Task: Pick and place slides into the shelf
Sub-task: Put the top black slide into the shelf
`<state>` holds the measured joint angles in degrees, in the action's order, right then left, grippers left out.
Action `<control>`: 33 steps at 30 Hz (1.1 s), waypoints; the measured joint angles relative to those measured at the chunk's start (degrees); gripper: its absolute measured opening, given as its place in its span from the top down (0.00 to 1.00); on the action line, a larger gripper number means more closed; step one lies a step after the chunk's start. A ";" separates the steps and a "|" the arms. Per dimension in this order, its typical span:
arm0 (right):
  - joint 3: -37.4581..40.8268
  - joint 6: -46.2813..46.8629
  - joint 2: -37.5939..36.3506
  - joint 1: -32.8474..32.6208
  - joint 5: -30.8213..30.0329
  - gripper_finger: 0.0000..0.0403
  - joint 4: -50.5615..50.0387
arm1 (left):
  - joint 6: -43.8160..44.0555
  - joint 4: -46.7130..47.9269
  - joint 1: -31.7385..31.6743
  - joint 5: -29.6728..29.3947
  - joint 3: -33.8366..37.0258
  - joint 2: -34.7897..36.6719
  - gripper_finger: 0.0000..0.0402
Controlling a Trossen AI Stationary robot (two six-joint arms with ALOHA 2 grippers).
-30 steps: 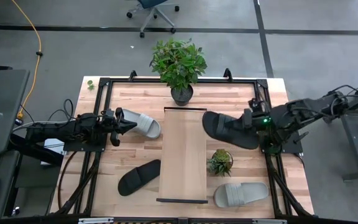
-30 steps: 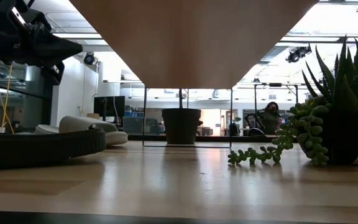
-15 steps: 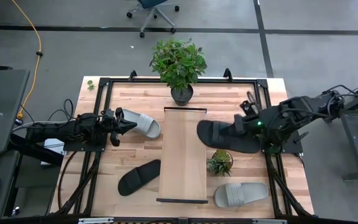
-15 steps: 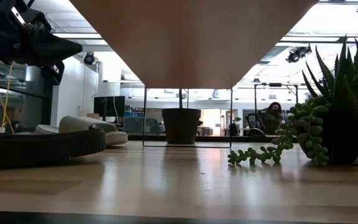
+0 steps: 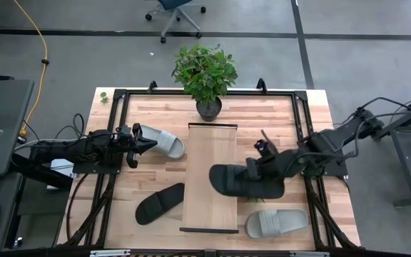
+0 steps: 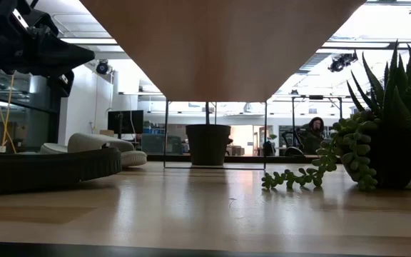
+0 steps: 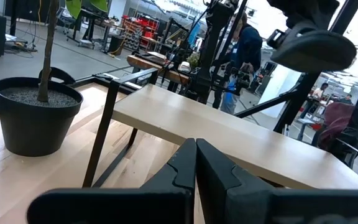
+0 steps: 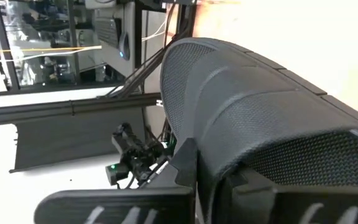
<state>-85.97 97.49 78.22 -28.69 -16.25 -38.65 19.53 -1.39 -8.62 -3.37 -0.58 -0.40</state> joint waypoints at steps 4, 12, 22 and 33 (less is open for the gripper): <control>0.00 -0.24 2.86 -0.34 -0.03 1.00 3.92 | 0.00 0.12 0.02 0.66 0.01 0.00 1.00; 0.00 -0.44 7.04 -2.30 -0.16 1.00 7.10 | 0.22 0.81 0.02 4.24 0.02 0.00 1.00; 0.00 -2.21 8.84 -4.13 -2.31 1.00 8.16 | -1.15 0.76 0.00 3.76 0.00 0.00 1.00; -0.07 -2.16 11.72 -3.80 -6.21 1.00 14.01 | -2.58 0.76 0.02 4.60 0.00 -0.26 1.00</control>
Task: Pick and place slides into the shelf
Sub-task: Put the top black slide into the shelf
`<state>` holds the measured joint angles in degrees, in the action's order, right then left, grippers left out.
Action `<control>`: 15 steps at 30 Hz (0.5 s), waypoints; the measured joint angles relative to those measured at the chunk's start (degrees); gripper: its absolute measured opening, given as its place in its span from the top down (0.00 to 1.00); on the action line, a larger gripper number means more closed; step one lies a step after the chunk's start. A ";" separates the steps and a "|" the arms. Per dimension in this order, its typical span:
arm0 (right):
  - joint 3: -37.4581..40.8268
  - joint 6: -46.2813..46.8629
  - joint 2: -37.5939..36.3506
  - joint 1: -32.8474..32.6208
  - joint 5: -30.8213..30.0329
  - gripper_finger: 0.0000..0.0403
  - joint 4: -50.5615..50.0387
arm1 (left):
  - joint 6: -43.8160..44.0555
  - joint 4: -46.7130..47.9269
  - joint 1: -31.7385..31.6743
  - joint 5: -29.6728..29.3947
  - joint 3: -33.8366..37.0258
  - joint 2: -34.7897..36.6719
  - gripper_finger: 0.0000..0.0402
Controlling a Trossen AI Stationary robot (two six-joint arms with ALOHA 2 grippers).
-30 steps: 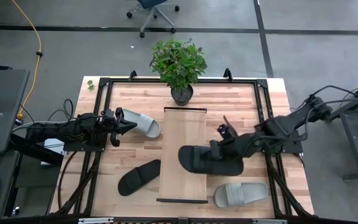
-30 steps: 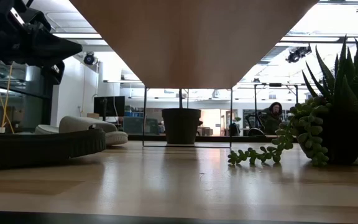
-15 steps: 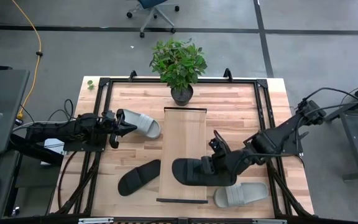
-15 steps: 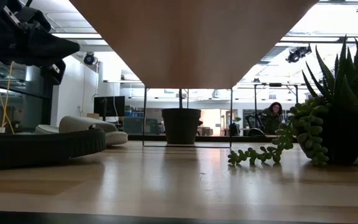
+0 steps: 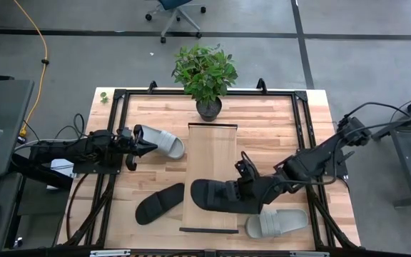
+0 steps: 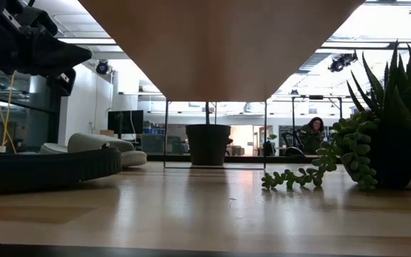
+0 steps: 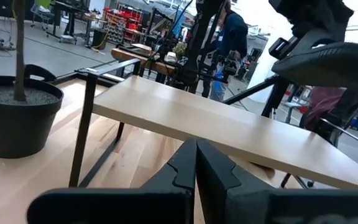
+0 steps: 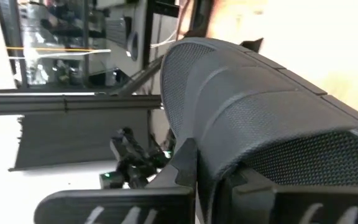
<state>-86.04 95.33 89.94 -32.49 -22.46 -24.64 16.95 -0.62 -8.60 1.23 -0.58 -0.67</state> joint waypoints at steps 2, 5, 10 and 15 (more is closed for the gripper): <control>0.00 0.91 1.07 0.06 0.41 1.00 0.73 | -0.08 -0.11 0.00 0.48 0.00 0.00 1.00; 0.00 2.33 2.90 0.23 1.49 1.00 2.12 | -0.22 -0.13 0.00 0.68 0.00 0.00 1.00; 0.00 2.38 4.94 0.77 1.70 1.00 5.66 | -1.07 -0.14 0.00 0.70 0.00 0.00 1.00; 0.00 2.36 6.83 1.50 2.90 1.00 6.91 | -1.09 -0.15 0.00 0.87 0.00 0.00 1.00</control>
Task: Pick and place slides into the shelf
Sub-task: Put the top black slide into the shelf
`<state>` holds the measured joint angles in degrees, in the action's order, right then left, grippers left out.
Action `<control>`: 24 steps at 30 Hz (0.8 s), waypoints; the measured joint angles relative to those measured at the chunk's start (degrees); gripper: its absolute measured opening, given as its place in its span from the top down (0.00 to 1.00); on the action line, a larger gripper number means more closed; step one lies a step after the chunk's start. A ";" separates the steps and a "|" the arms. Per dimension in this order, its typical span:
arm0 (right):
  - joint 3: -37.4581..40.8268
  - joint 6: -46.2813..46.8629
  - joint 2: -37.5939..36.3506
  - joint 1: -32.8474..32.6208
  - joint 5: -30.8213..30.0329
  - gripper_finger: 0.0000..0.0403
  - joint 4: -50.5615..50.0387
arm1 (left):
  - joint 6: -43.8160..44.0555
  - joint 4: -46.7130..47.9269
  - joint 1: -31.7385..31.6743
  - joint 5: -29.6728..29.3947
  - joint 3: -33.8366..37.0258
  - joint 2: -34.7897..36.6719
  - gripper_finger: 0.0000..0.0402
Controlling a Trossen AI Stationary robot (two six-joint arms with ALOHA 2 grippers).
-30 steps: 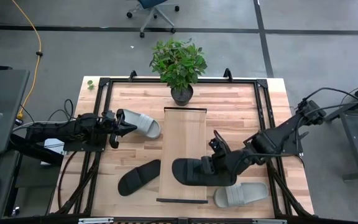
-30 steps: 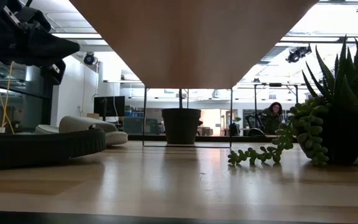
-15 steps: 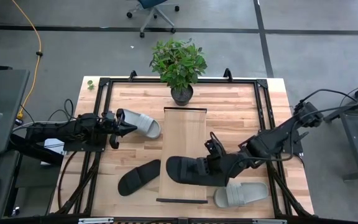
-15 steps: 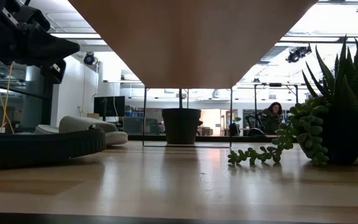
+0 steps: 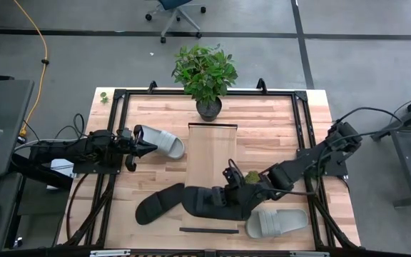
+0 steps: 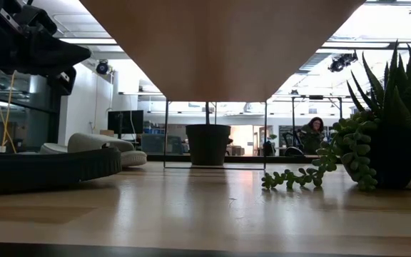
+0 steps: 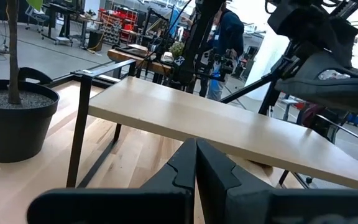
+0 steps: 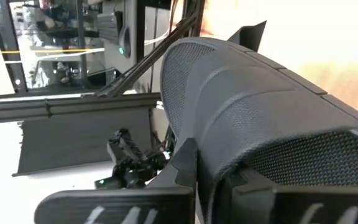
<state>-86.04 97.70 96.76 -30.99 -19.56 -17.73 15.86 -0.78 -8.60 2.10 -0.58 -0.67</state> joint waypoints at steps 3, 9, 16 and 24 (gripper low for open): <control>0.00 0.00 1.06 0.25 1.07 1.00 0.34 | 0.01 -0.11 0.00 0.52 0.00 0.00 1.00; 0.01 -0.04 2.22 0.25 1.71 1.00 2.02 | 0.02 -0.31 0.00 1.49 0.00 0.00 1.00; 0.02 -0.18 3.08 0.25 3.41 1.00 1.34 | 0.02 -0.35 0.00 1.90 0.00 0.00 1.00; 0.02 0.00 5.27 0.25 5.03 1.00 2.99 | 0.04 -0.48 0.02 2.44 0.00 0.00 1.00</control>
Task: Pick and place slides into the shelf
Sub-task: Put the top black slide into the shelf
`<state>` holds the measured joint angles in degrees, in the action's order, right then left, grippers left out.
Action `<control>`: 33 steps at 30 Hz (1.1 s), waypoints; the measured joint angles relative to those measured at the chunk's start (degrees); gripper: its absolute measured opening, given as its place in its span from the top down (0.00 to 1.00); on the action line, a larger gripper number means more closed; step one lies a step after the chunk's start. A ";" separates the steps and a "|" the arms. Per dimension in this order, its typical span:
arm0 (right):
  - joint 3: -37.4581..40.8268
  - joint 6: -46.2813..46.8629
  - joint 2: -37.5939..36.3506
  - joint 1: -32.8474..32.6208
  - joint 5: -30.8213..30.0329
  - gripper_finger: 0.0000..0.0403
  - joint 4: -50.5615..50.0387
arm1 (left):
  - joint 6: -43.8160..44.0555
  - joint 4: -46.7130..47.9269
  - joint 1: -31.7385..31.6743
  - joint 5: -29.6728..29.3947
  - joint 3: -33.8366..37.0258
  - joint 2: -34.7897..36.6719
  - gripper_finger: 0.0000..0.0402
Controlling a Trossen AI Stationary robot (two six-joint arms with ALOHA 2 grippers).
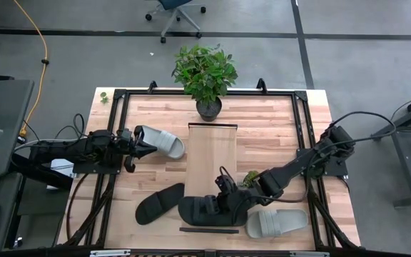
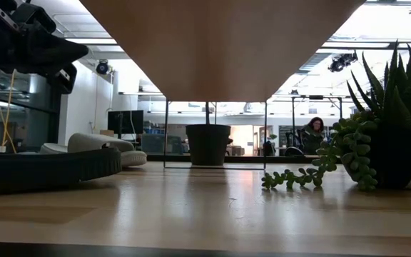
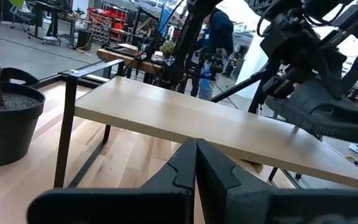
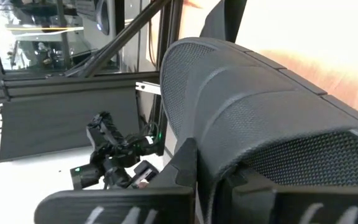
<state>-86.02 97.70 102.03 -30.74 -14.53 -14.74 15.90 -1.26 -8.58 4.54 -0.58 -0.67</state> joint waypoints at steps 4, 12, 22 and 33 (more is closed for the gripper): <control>0.00 0.83 0.42 0.00 0.09 1.00 1.25 | 0.00 -0.20 0.00 0.43 0.00 0.00 1.00; 0.00 1.50 0.42 -0.04 0.61 1.00 1.50 | 0.00 -0.20 0.00 0.44 0.00 0.00 1.00; 0.00 2.81 0.42 -0.04 0.90 1.00 0.46 | 0.00 -0.17 0.00 0.44 0.00 0.00 1.00; 0.04 3.00 0.42 -0.07 1.10 1.00 -1.15 | 0.00 -0.17 0.00 0.44 0.00 0.00 1.00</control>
<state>-85.97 100.70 102.45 -30.81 -13.43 -15.89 15.90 -1.43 -8.58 4.97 -0.58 -0.67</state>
